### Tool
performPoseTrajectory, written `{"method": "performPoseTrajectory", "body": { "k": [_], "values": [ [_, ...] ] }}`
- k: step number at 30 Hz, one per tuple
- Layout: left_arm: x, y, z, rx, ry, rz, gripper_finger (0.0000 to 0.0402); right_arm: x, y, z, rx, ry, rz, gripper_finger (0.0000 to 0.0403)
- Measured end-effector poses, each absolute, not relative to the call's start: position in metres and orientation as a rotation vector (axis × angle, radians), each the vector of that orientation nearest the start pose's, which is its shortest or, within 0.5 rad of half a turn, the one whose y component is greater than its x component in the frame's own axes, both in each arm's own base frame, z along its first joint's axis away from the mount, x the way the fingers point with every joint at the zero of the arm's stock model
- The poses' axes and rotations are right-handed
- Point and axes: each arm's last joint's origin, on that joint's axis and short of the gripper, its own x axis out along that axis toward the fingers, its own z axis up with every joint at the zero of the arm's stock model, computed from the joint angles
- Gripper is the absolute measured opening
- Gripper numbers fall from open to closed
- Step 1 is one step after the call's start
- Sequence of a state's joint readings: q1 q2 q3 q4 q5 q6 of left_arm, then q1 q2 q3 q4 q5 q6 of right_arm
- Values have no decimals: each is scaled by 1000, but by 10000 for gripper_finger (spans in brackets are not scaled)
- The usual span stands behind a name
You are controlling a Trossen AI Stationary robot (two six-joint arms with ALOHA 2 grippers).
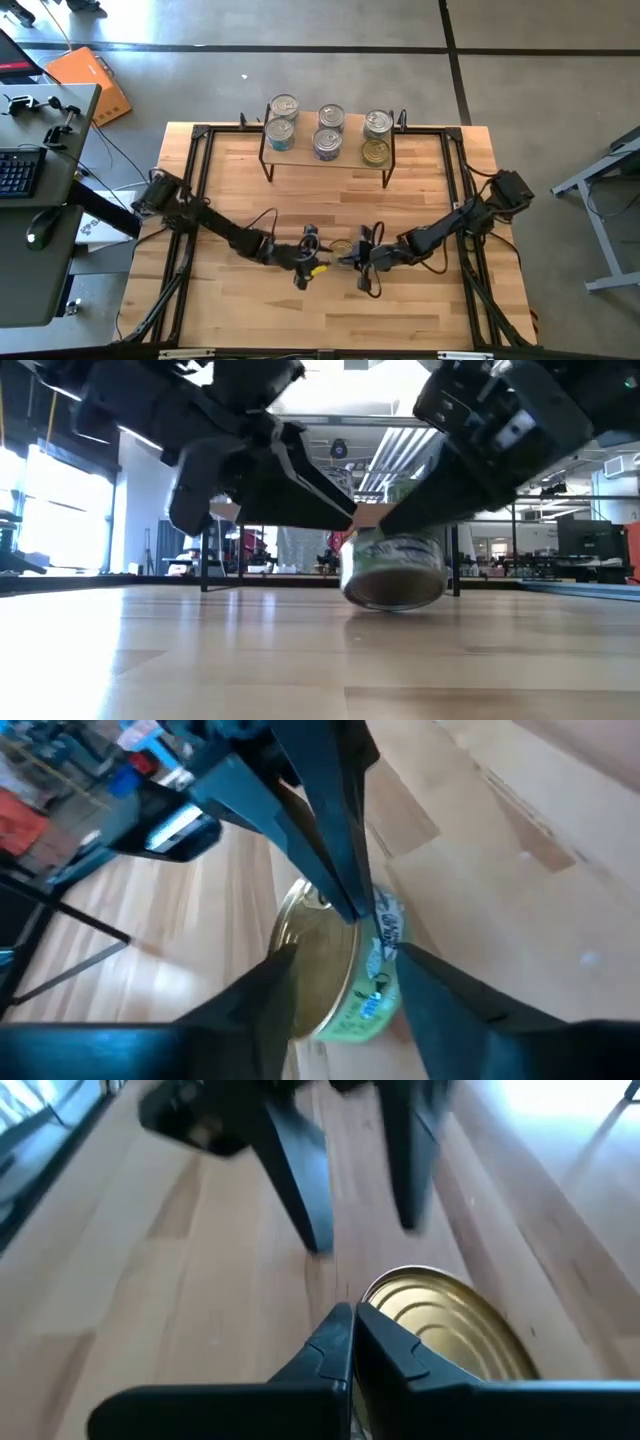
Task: Stack canned seafood by type on shelf
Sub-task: Stack the green tuna can on top of the green tuna can on the shelf
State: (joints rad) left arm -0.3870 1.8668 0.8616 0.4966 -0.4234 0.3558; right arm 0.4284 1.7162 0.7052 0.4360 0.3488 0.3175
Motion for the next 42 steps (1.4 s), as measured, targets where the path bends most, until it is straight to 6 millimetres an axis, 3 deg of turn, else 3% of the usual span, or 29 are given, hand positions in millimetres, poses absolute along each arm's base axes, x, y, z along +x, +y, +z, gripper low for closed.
{"method": "performPoseTrajectory", "body": {
  "k": [7, 17, 24, 29, 32, 36, 39, 42],
  "values": [
    [344, -111, 134, 575, 486, -109, 210, 304, 117, 146, 146, 506, -32, 0],
    [342, -109, 127, 574, 545, -120, 210, 309, 104, 147, 223, 503, -76, 0],
    [346, -106, 106, 628, 581, 36, 209, 311, 103, 150, 237, 478, -54, 0],
    [348, -111, 99, 569, 538, 58, 206, 312, 106, 151, 237, 479, 21, 4],
    [346, -116, 98, 510, 535, 62, 187, 312, 107, 152, 251, 482, 57, 32],
    [344, -123, 98, 466, 529, 56, 140, 314, 109, 156, 227, 447, 104, 106],
    [342, -127, 98, 458, 532, 52, 123, 312, 115, 157, 127, 434, 158, 158],
    [341, -130, 98, 462, 533, 54, 123, 307, 126, 156, 2, 426, 142, 180]
  ]
}}
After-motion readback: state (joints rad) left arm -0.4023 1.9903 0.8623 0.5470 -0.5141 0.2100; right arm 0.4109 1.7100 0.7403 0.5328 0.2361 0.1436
